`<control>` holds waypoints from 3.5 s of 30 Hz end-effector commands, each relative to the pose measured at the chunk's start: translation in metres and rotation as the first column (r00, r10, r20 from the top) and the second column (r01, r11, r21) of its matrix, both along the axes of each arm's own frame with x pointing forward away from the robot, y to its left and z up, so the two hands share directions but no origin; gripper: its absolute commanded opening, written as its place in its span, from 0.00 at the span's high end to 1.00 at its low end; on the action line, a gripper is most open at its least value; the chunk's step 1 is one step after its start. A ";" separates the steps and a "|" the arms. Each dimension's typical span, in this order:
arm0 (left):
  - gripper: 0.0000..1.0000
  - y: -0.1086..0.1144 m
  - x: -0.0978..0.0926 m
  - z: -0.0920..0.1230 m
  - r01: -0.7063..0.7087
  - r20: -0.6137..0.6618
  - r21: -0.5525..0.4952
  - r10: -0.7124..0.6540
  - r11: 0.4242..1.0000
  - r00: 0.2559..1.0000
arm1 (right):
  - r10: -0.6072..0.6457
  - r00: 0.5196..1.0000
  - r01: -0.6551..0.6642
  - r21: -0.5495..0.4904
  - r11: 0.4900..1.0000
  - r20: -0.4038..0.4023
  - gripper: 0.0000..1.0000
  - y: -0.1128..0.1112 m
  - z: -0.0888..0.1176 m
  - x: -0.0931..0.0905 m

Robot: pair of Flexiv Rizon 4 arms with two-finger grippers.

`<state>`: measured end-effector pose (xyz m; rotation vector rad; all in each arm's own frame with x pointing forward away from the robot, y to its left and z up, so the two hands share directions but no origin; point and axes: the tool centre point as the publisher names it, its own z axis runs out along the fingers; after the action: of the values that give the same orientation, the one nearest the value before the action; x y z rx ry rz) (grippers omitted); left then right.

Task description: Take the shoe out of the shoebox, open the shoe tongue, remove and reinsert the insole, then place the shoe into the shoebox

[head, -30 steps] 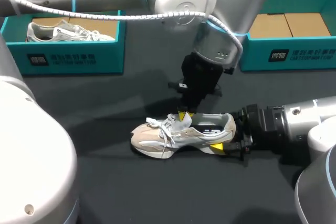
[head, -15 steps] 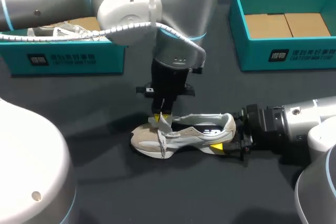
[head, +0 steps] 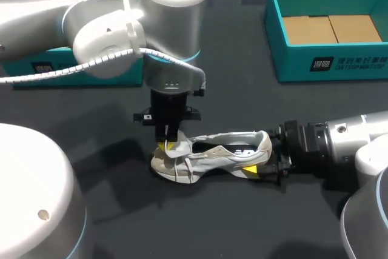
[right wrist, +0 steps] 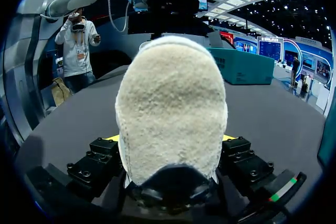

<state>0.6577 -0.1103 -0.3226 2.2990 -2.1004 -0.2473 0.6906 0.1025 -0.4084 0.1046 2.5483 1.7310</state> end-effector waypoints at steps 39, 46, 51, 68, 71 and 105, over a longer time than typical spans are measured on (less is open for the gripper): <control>0.04 -0.015 0.050 0.102 0.475 0.169 -0.153 -0.450 0.867 0.877 | -0.001 1.000 0.001 -0.004 1.000 -0.001 1.00 0.001 0.000 -0.001; 0.09 -0.040 0.045 0.121 0.726 0.200 -0.235 -0.699 0.646 0.687 | -0.001 1.000 0.001 -0.004 1.000 -0.001 1.00 0.001 0.000 -0.001; 0.29 -0.057 0.037 0.134 0.856 0.189 -0.286 -0.850 0.431 0.492 | -0.001 1.000 0.001 -0.004 1.000 -0.001 1.00 0.001 0.000 -0.001; 1.00 -0.079 0.024 0.152 0.967 0.106 -0.249 -0.991 0.048 0.077 | -0.001 1.000 0.001 -0.004 1.000 -0.001 1.00 0.001 0.000 -0.001; 1.00 -0.079 0.024 0.152 0.967 0.106 -0.249 -0.991 0.048 0.077 | -0.001 1.000 0.001 -0.004 1.000 -0.001 1.00 0.001 0.000 -0.001; 1.00 -0.115 0.025 0.089 0.964 0.152 -0.174 -0.973 -0.201 -0.176 | -0.001 1.000 0.001 -0.004 1.000 -0.001 1.00 0.001 0.000 -0.001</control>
<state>0.6832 -0.2270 -0.2332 -0.1610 -3.0517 0.0158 0.6905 0.1021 -0.4091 0.1058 2.5495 1.7298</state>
